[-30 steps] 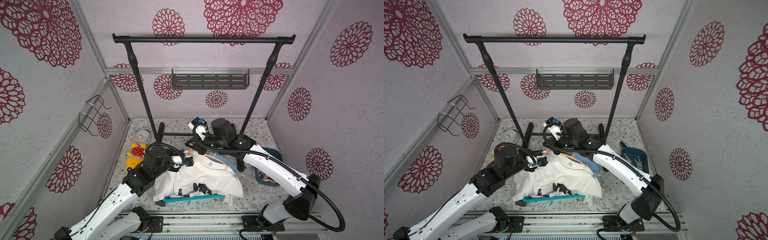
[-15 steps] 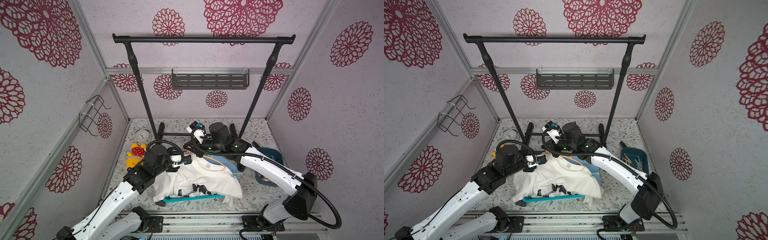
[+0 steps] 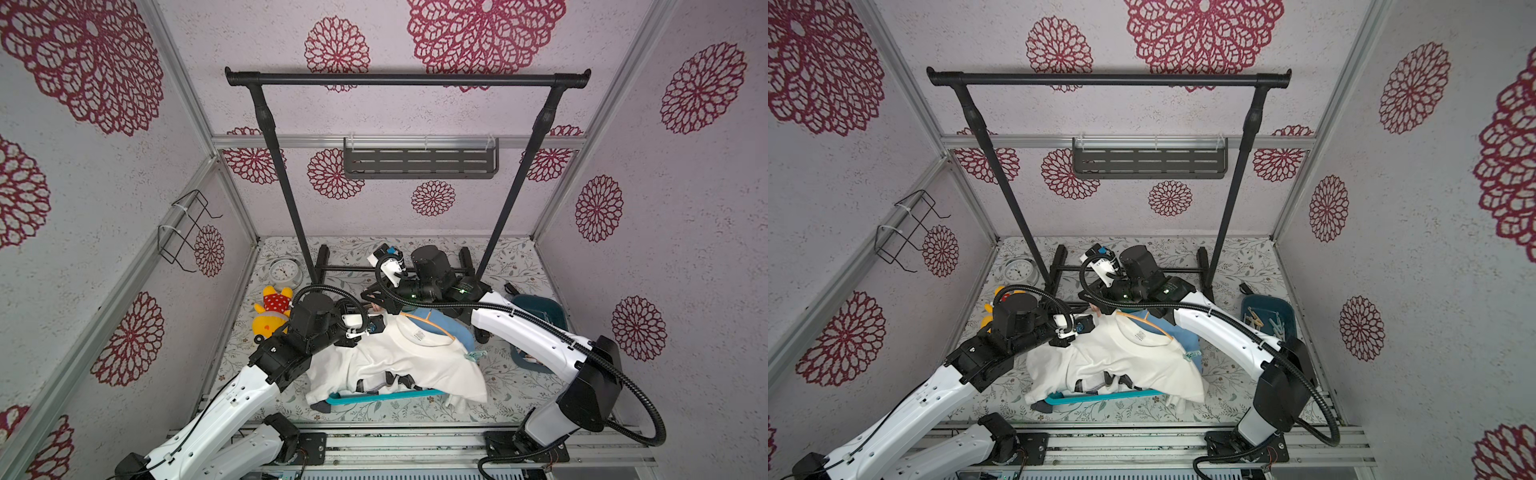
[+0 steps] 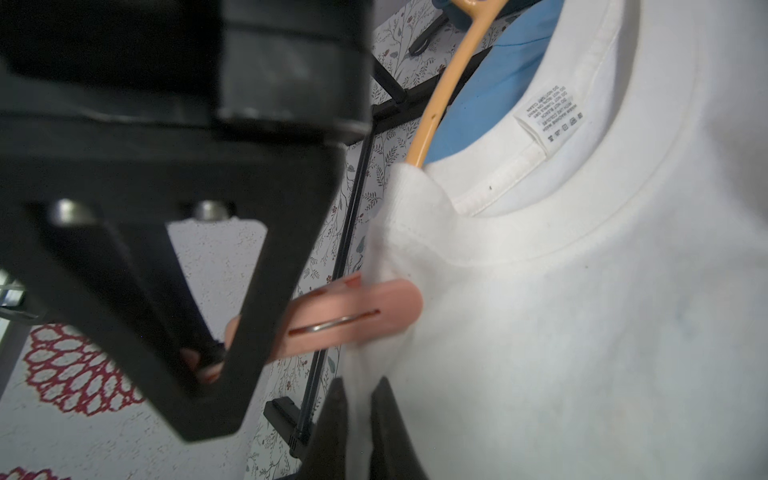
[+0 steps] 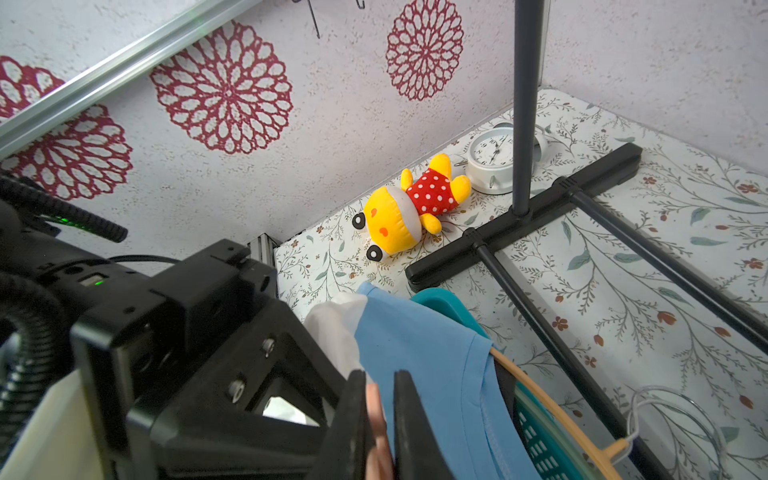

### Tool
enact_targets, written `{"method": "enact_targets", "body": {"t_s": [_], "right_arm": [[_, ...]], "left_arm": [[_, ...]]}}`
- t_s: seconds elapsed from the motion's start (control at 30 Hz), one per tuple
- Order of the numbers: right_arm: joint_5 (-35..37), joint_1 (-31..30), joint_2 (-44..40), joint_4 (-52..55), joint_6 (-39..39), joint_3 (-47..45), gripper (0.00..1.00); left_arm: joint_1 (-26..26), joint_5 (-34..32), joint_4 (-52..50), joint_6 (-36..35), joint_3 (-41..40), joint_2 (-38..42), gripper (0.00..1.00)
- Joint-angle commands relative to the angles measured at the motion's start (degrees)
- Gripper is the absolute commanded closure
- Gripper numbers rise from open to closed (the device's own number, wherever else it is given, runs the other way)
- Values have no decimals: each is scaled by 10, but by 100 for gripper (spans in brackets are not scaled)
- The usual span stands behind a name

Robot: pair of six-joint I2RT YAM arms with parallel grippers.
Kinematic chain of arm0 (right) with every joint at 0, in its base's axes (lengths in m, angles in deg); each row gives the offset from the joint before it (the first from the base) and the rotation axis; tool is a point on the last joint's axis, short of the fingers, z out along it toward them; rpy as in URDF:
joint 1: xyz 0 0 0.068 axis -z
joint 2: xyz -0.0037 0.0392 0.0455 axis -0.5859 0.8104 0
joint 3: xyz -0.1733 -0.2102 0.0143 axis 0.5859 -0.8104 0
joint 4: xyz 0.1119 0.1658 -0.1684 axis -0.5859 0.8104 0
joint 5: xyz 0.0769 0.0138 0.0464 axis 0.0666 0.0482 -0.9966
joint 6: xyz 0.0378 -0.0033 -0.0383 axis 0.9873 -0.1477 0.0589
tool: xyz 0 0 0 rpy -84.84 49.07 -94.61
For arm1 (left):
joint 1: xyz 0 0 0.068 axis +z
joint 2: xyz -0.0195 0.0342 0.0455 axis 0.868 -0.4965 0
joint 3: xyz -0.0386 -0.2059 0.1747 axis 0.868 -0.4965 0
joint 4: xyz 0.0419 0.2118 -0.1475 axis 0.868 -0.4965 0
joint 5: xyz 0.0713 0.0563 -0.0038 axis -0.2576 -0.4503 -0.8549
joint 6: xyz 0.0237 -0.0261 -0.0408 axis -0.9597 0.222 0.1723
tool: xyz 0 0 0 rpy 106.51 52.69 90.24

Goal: Use clothespins to secure the t-shirt on both sides of the hanger
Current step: Clamp the T-shirt on the hanger.

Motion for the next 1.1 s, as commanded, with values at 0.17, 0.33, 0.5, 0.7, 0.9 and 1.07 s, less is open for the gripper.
{"method": "enact_targets", "body": {"t_s": [0.17, 0.33, 0.5, 0.7, 0.9, 1.07], "right_arm": [[28, 1, -72, 54, 1, -46, 100], [15, -2, -89, 20, 2, -78, 100], [18, -29, -81, 38, -25, -72, 100], [27, -40, -70, 34, -22, -86, 100], [28, -47, -59, 32, -24, -91, 100], [29, -30, -60, 10, -8, -82, 100]], "left_arm": [[6, -31, 132, 25, 35, 19, 100], [6, -29, 112, 41, 46, 9, 100], [8, -30, 86, 51, 63, -7, 100], [16, -19, 80, 81, 72, -7, 100], [20, -24, 85, 86, 72, -13, 100], [20, -26, 95, 62, 57, -8, 100]]}}
